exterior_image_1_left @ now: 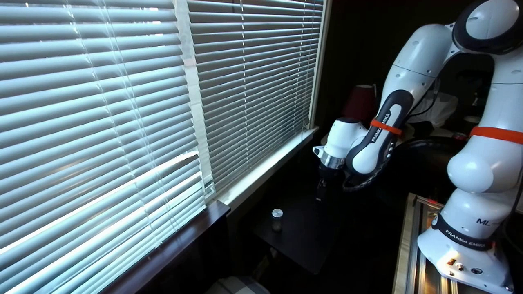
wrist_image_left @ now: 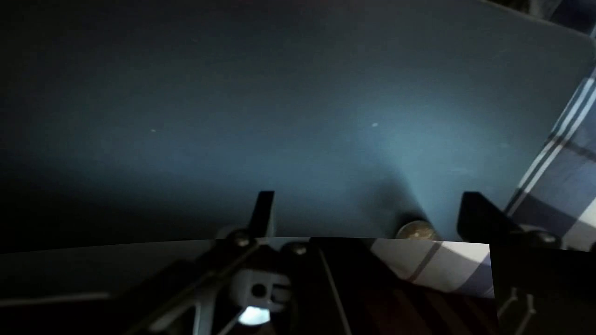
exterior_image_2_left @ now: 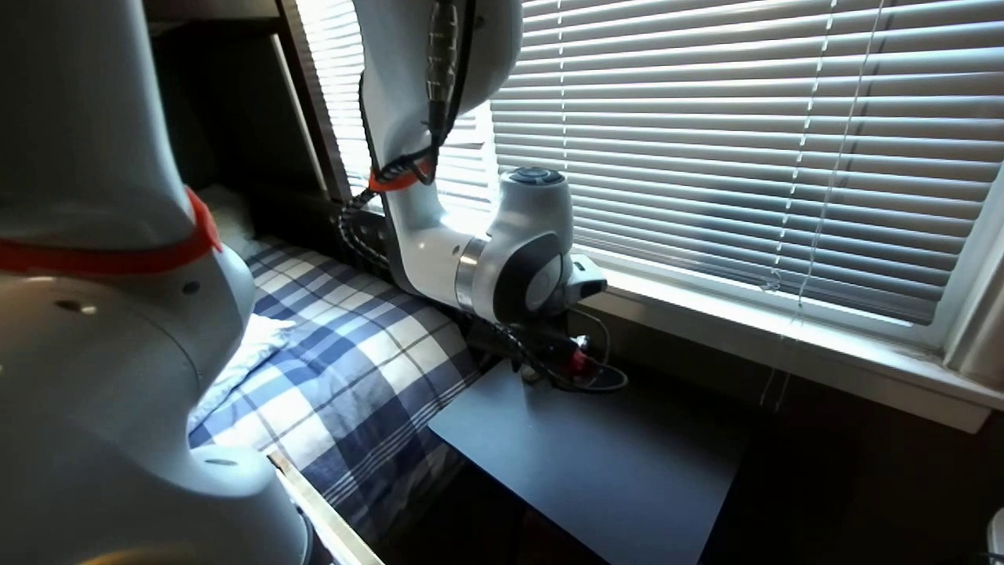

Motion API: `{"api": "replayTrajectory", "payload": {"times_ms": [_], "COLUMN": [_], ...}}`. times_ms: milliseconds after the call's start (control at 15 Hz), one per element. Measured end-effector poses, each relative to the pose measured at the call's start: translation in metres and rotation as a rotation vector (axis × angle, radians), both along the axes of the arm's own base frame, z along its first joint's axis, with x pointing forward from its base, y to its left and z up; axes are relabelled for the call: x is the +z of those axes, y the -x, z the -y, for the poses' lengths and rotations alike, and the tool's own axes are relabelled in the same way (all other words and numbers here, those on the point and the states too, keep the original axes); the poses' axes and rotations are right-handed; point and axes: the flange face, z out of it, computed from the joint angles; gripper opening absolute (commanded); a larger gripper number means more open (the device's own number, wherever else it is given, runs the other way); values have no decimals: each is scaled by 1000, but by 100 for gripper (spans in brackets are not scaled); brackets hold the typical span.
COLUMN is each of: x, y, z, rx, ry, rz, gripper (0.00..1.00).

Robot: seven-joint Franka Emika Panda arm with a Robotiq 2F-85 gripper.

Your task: Put the bottle to the left

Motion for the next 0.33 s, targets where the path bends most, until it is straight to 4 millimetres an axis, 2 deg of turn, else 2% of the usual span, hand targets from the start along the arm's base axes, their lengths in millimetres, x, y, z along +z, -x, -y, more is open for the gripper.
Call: {"api": "replayTrajectory", "payload": {"times_ms": [200,333], "x": [22,41], "y": [-2,-8], "z": [36,52], "rx": [-140,-184], "ry": [47,90], "rz": [22,51], "gripper": [100,100]}}
